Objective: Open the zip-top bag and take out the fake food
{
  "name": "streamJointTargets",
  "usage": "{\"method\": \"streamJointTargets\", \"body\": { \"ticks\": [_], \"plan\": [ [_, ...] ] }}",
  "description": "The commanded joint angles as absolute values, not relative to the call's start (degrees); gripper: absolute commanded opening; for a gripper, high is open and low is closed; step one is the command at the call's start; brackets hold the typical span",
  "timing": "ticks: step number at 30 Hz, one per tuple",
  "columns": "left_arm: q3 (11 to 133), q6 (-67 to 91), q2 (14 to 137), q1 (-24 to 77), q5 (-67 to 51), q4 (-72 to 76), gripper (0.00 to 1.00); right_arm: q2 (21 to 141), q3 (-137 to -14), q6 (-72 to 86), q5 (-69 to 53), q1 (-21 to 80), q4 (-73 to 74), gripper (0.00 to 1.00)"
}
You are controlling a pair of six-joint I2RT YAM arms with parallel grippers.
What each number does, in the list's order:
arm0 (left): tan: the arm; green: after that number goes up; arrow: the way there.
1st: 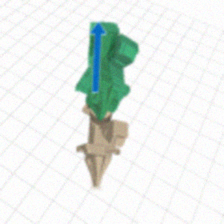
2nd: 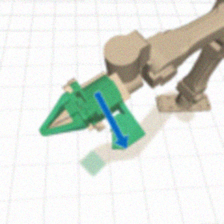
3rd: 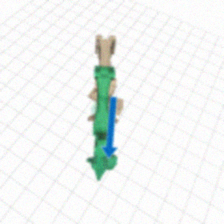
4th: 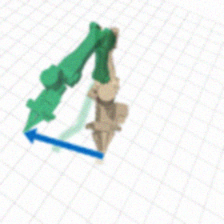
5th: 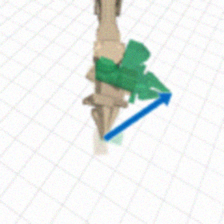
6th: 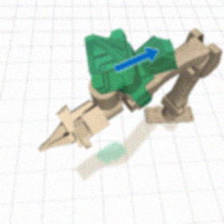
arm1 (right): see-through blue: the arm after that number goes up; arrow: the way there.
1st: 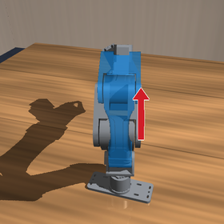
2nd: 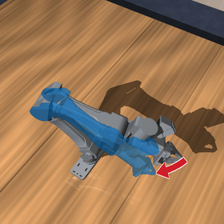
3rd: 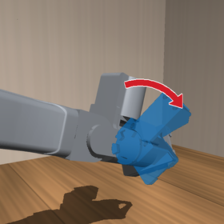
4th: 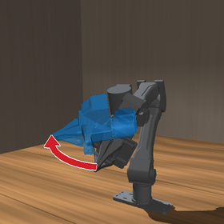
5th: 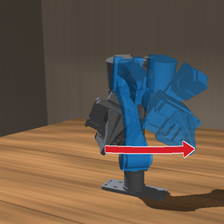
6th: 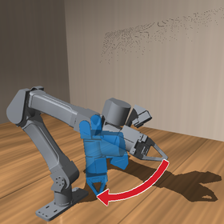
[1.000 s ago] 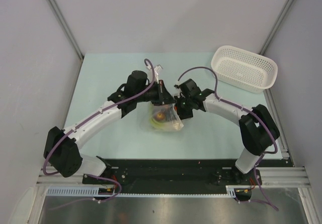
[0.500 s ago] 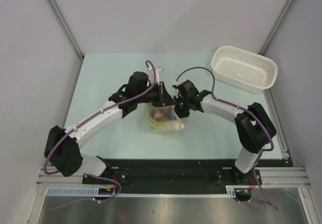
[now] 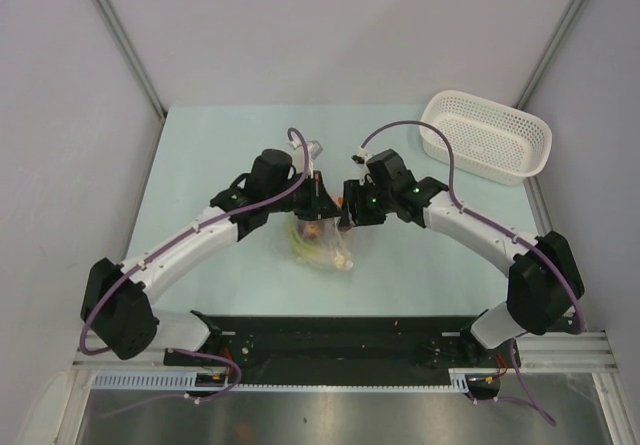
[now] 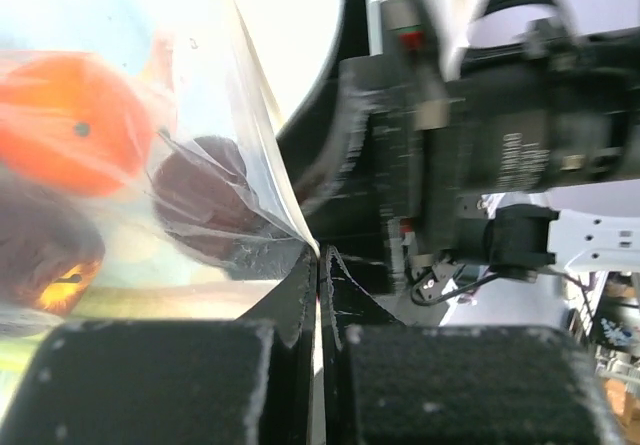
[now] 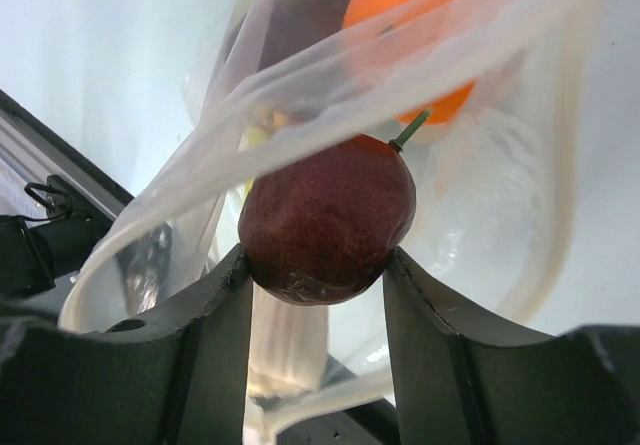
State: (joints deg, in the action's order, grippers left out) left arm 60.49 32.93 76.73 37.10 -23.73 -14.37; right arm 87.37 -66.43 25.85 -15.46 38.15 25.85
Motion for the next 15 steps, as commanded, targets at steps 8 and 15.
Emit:
{"method": "streamJointTargets", "body": {
  "ticks": [8, 15],
  "plan": [
    [59.15, 29.0, 72.51, 34.37, -21.53, -15.91, 0.0, 75.33, -66.88, 25.58, -11.69, 38.5, 34.36, 0.12],
    [58.27, 28.57, 71.02, 32.87, -21.62, -16.78, 0.0, 70.14, -66.97, 26.54, -7.73, 33.07, 35.07, 0.16]
  ]
}}
